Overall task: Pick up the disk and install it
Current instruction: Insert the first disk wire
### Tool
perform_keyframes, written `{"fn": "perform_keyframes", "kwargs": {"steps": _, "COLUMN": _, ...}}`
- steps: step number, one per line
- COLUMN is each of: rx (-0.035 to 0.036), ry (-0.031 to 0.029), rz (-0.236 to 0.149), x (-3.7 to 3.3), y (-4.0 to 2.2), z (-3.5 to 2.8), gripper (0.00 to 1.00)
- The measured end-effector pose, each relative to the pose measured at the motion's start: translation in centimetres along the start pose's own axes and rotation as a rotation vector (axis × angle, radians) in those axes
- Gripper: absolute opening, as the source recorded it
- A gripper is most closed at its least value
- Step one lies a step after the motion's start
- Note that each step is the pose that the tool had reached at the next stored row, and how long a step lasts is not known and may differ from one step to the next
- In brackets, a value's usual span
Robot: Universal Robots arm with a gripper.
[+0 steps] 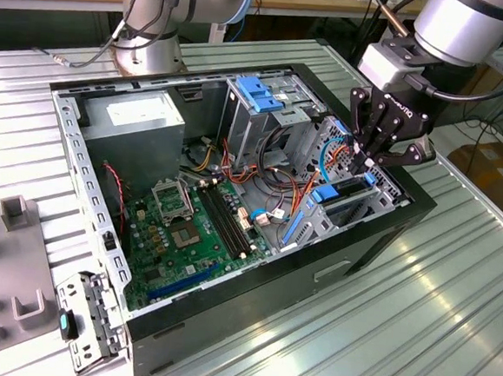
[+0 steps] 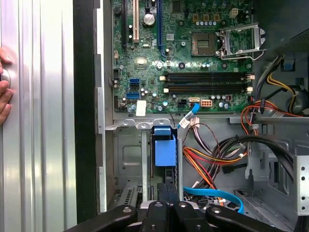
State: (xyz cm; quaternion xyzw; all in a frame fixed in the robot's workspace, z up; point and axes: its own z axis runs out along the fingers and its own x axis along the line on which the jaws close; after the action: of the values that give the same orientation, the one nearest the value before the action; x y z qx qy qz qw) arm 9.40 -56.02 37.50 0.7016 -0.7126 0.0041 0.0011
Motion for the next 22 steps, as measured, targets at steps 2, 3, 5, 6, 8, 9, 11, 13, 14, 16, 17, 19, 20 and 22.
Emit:
{"fn": "perform_keyframes", "kwargs": {"steps": 2, "rx": 0.0, "ry": 0.0, "rz": 0.0, "x": 0.0, "y": 0.0, "z": 0.0, "gripper": 0.11}}
{"fn": "perform_keyframes", "kwargs": {"steps": 3, "rx": 0.0, "ry": 0.0, "rz": 0.0, "x": 0.0, "y": 0.0, "z": 0.0, "gripper": 0.11}}
{"fn": "perform_keyframes", "kwargs": {"steps": 5, "rx": 0.0, "ry": -0.0003, "rz": 0.0, "x": 0.0, "y": 0.0, "z": 0.01, "gripper": 0.11}}
{"fn": "perform_keyframes", "kwargs": {"steps": 6, "rx": 0.0, "ry": -0.0004, "rz": -0.001, "x": 0.0, "y": -0.01, "z": 0.01, "gripper": 0.11}}
{"fn": "perform_keyframes", "kwargs": {"steps": 8, "rx": 0.0, "ry": -0.0004, "rz": -0.003, "x": 0.0, "y": -0.05, "z": 0.0, "gripper": 0.11}}
{"fn": "perform_keyframes", "kwargs": {"steps": 9, "rx": 0.0, "ry": -0.0004, "rz": -0.005, "x": 0.0, "y": -0.11, "z": 0.01, "gripper": 0.11}}
{"fn": "perform_keyframes", "kwargs": {"steps": 11, "rx": 0.0, "ry": -0.0005, "rz": -0.014, "x": -0.01, "y": -0.65, "z": 0.01, "gripper": 0.11}}
{"fn": "perform_keyframes", "kwargs": {"steps": 13, "rx": -0.0001, "ry": -0.0005, "rz": -0.021, "x": -0.03, "y": -1.28, "z": 0.01, "gripper": 0.11}}
{"fn": "perform_keyframes", "kwargs": {"steps": 14, "rx": 0.0, "ry": -0.0005, "rz": -0.027, "x": -0.03, "y": -1.3, "z": 0.01, "gripper": 0.11}}
{"fn": "perform_keyframes", "kwargs": {"steps": 16, "rx": 0.0002, "ry": -0.0006, "rz": -0.052, "x": -0.02, "y": -1.31, "z": 0.0, "gripper": 0.11}}
{"fn": "perform_keyframes", "kwargs": {"steps": 17, "rx": 0.0002, "ry": -0.0007, "rz": -0.066, "x": -0.02, "y": -1.31, "z": -0.01, "gripper": 0.11}}
{"fn": "perform_keyframes", "kwargs": {"steps": 19, "rx": 0.0005, "ry": -0.001, "rz": -0.097, "x": -0.02, "y": -1.32, "z": -0.04, "gripper": 0.11}}
{"fn": "perform_keyframes", "kwargs": {"steps": 20, "rx": 0.0006, "ry": -0.0009, "rz": -0.111, "x": -0.02, "y": -1.32, "z": -0.06, "gripper": 0.11}}
{"fn": "perform_keyframes", "kwargs": {"steps": 22, "rx": 0.0009, "ry": -0.0012, "rz": -0.151, "x": -0.02, "y": -1.32, "z": -0.08, "gripper": 0.11}}
